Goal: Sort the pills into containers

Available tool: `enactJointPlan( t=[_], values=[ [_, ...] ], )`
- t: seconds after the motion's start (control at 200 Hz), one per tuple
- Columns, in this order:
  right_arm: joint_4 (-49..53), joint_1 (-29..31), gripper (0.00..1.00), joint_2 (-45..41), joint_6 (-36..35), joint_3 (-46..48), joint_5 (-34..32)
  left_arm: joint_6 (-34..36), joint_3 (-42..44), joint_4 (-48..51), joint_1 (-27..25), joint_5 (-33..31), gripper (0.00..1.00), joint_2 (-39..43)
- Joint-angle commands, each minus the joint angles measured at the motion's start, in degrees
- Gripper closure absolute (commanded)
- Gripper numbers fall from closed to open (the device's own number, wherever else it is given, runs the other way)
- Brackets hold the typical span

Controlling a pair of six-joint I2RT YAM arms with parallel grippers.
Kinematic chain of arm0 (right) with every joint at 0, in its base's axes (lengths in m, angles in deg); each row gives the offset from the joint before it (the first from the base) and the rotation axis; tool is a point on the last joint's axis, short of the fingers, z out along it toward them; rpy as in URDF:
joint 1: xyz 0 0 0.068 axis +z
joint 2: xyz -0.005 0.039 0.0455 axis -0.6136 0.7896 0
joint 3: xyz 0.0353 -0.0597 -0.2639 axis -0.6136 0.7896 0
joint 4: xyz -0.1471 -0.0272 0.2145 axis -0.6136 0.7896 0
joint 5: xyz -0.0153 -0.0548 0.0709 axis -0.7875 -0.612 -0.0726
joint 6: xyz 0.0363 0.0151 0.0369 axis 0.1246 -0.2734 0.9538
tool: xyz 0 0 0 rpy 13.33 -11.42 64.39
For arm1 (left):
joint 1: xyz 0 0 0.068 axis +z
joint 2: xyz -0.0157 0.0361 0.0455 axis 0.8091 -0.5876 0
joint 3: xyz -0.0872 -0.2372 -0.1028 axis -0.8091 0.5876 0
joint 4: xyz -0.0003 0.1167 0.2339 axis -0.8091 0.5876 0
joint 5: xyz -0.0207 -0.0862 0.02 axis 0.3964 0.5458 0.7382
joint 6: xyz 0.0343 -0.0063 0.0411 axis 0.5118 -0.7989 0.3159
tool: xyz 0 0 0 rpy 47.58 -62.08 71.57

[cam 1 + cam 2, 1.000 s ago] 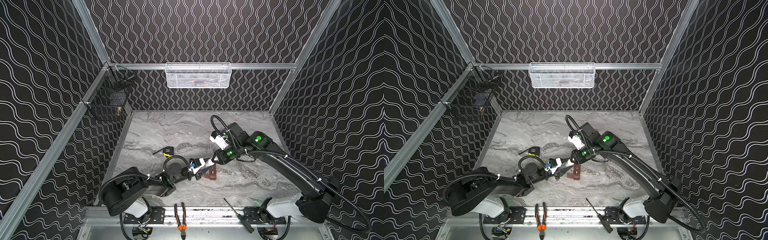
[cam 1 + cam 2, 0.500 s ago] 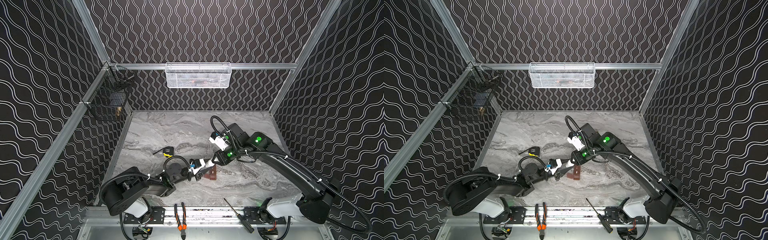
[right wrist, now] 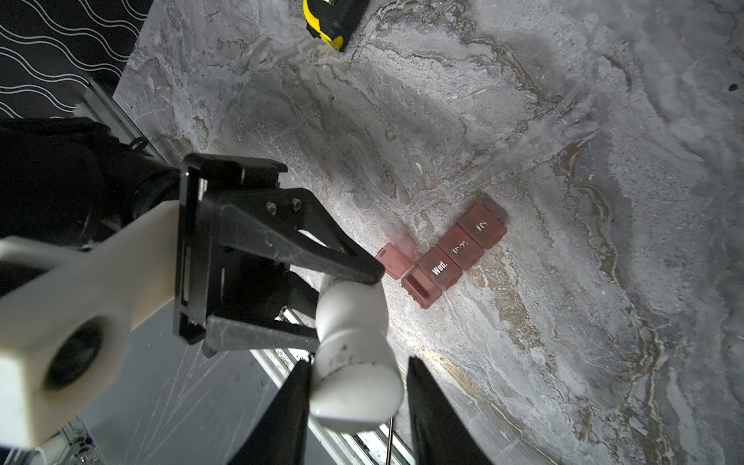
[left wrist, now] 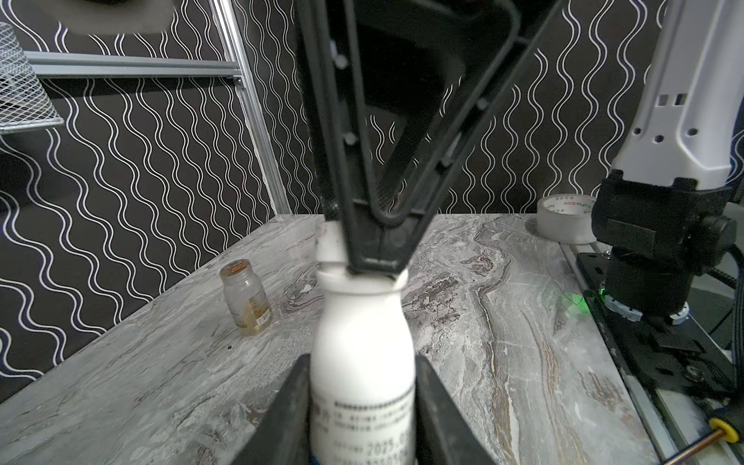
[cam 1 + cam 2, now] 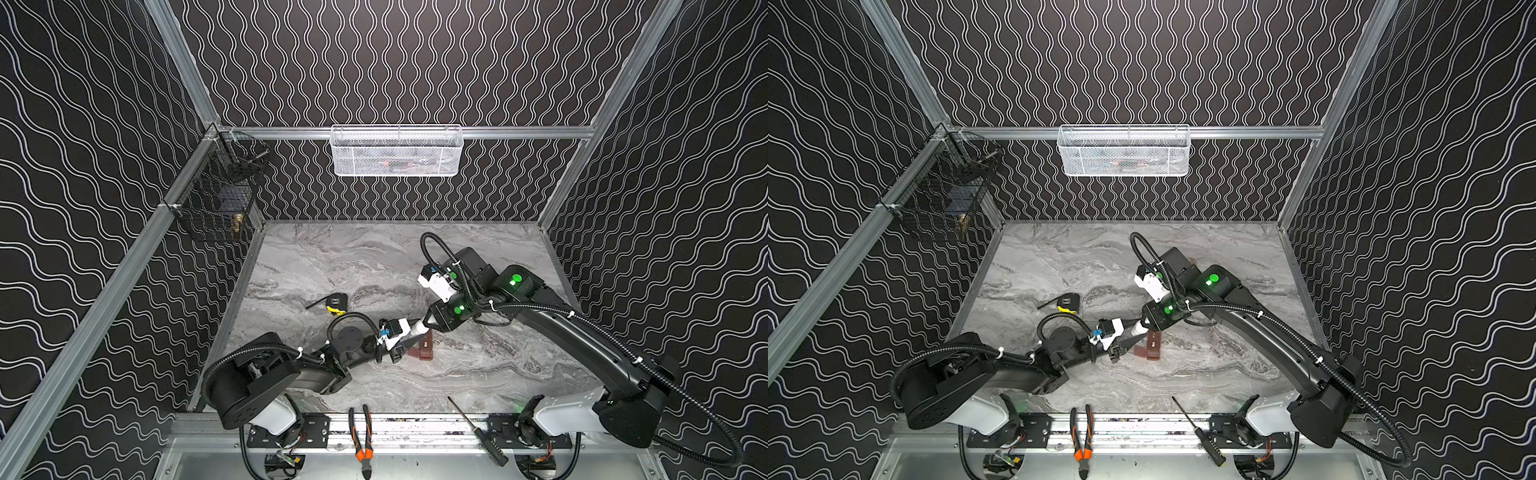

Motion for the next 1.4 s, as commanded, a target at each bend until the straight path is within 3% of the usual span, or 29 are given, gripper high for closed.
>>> enactJointPlan(
  t=[0.0, 0.315, 0.425, 0.616, 0.786, 0.946, 1.221, 1.396],
  values=[
    [-1.11, 0.01, 0.55, -0.27, -0.59, 0.16, 0.37, -0.78, 0.02, -3.78, -0.02, 0.43, 1.0, -0.36],
    [-1.74, 0.01, 0.28, -0.52, 1.65, -1.37, -1.11, -0.57, 0.19, -4.79, -0.01, -0.47, 1.0, -1.42],
    [-1.21, -0.08, 0.24, -0.48, 3.77, -3.25, -3.07, -0.1, 0.22, -5.67, -0.03, -1.69, 1.0, -2.1],
    [1.08, -4.64, 0.25, 0.89, 12.82, -8.57, -3.72, 3.21, 0.48, -10.6, 0.1, -8.8, 1.0, -4.91],
    [-0.45, -9.93, 0.26, 0.56, 19.97, -8.36, -2.47, 8.82, -2.05, -10.64, 0.19, -15.36, 1.0, -7.74],
    [-0.27, -11.23, 0.32, 3.35, 26.79, -8.33, 0.85, 15.03, -4.8, -10.64, 0.52, -20.17, 1.0, -10.95],
    [-6.66, -11.31, 0.36, 6.03, 33.11, -4.72, 6.75, 18.87, -7.18, -10.62, 1.25, -21.81, 1.0, -14.29],
    [-7.57, -11.24, 0.36, 7.43, 33.21, -3.55, 7.88, 18.81, -7.09, -10.64, 1.36, -21.78, 1.0, -14.63]
  ],
)
